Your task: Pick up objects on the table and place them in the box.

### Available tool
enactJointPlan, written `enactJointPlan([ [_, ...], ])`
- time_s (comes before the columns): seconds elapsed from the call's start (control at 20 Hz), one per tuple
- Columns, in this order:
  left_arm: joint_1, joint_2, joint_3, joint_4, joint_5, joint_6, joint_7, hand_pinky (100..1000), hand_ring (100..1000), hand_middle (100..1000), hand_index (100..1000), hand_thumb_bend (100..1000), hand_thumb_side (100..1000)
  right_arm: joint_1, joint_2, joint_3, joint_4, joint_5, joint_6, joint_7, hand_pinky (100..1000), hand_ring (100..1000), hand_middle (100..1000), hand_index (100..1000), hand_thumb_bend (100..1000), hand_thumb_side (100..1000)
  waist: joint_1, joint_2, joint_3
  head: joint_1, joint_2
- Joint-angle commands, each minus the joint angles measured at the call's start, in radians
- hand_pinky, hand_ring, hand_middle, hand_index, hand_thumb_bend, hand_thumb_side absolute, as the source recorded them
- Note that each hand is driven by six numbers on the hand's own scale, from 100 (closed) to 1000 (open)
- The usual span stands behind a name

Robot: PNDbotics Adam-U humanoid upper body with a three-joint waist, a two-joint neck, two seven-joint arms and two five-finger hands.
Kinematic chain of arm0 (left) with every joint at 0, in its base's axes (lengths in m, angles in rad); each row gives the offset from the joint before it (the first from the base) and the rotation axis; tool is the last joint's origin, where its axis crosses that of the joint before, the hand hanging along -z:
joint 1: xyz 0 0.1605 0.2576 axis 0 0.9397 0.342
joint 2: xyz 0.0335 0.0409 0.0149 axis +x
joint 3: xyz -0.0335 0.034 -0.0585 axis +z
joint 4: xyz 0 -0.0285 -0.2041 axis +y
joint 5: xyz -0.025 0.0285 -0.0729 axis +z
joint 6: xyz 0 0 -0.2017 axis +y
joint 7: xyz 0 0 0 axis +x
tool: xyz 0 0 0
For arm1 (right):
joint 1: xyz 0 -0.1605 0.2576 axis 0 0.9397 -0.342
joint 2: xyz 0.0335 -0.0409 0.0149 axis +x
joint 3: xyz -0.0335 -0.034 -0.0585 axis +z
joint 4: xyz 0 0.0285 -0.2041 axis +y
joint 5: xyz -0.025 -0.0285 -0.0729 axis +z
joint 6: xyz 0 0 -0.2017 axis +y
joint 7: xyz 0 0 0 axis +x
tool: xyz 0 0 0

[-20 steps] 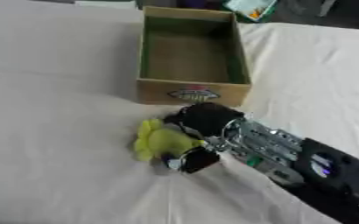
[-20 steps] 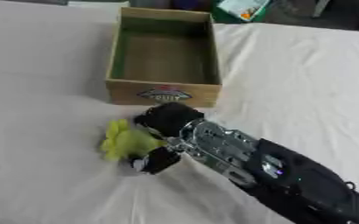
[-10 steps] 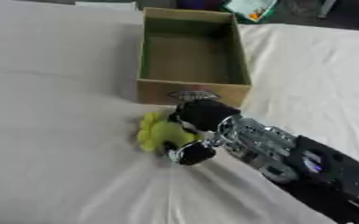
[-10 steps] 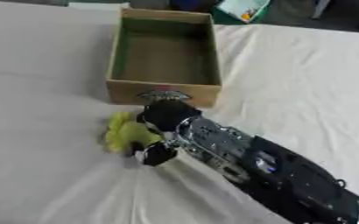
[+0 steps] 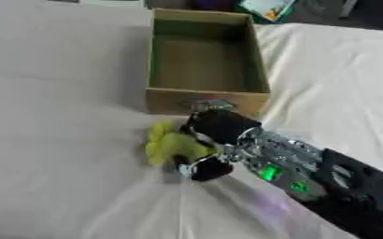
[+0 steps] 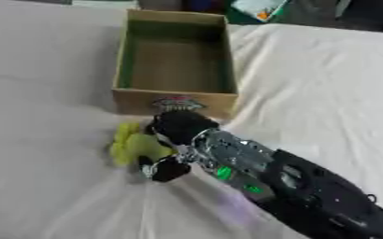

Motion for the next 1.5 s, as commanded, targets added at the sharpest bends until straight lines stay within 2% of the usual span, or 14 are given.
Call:
enactJointPlan([
  [0.05, -0.010, 0.010, 0.000, -0.022, -0.004, 0.000, -0.006, 413, 392, 419, 710, 100, 675, -0.016, -0.029, -0.016, -0.065, -0.015, 0.020, -0.001, 745, 640, 463, 665, 100, 379, 0.004, -0.015, -0.001, 0.001, -0.008],
  [0.25, -0.010, 0.009, 0.000, -0.022, -0.004, 0.001, -0.009, 413, 392, 420, 711, 100, 676, -0.014, -0.040, -0.021, -0.087, -0.012, 0.028, -0.002, 743, 644, 498, 672, 100, 263, 0.004, -0.015, 0.000, 0.001, -0.007],
  [0.4, -0.010, 0.009, 0.000, -0.022, -0.004, 0.002, -0.013, 413, 394, 420, 711, 100, 677, -0.013, -0.043, -0.027, -0.096, -0.018, 0.030, 0.007, 738, 639, 500, 666, 100, 208, 0.003, -0.015, 0.000, 0.001, -0.008],
  [0.5, -0.010, 0.009, 0.000, -0.022, -0.004, 0.002, -0.014, 413, 394, 420, 711, 100, 677, -0.014, -0.049, -0.035, -0.110, -0.025, 0.034, 0.008, 729, 628, 487, 647, 100, 211, 0.003, -0.015, -0.001, 0.001, -0.008],
  [0.8, -0.011, 0.008, 0.001, -0.022, -0.006, 0.004, -0.018, 413, 396, 421, 711, 100, 678, -0.009, -0.069, -0.064, -0.166, -0.074, 0.062, 0.039, 733, 640, 544, 680, 100, 204, 0.003, -0.014, -0.002, 0.002, -0.009],
  [1.05, -0.010, 0.008, 0.001, -0.022, -0.006, 0.005, -0.018, 413, 396, 422, 712, 100, 678, -0.002, -0.079, -0.086, -0.207, -0.148, 0.093, 0.082, 739, 667, 644, 715, 100, 198, 0.003, -0.014, -0.001, 0.003, -0.011],
  [1.2, -0.011, 0.007, 0.001, -0.022, -0.006, 0.005, -0.018, 414, 397, 422, 712, 100, 678, 0.004, -0.081, -0.094, -0.214, -0.206, 0.118, 0.103, 744, 696, 728, 776, 100, 198, 0.003, -0.014, -0.001, 0.002, -0.012],
  [1.4, -0.011, 0.006, 0.001, -0.022, -0.006, 0.006, -0.021, 414, 398, 422, 713, 100, 679, 0.005, -0.081, -0.098, -0.212, -0.276, 0.143, 0.126, 746, 720, 781, 816, 100, 199, 0.004, -0.013, 0.000, 0.001, -0.011],
  [1.5, -0.011, 0.006, 0.000, -0.022, -0.005, 0.006, -0.021, 414, 398, 422, 713, 100, 679, 0.005, -0.080, -0.096, -0.205, -0.290, 0.151, 0.131, 754, 739, 826, 865, 100, 200, 0.005, -0.013, 0.001, 0.001, -0.011],
])
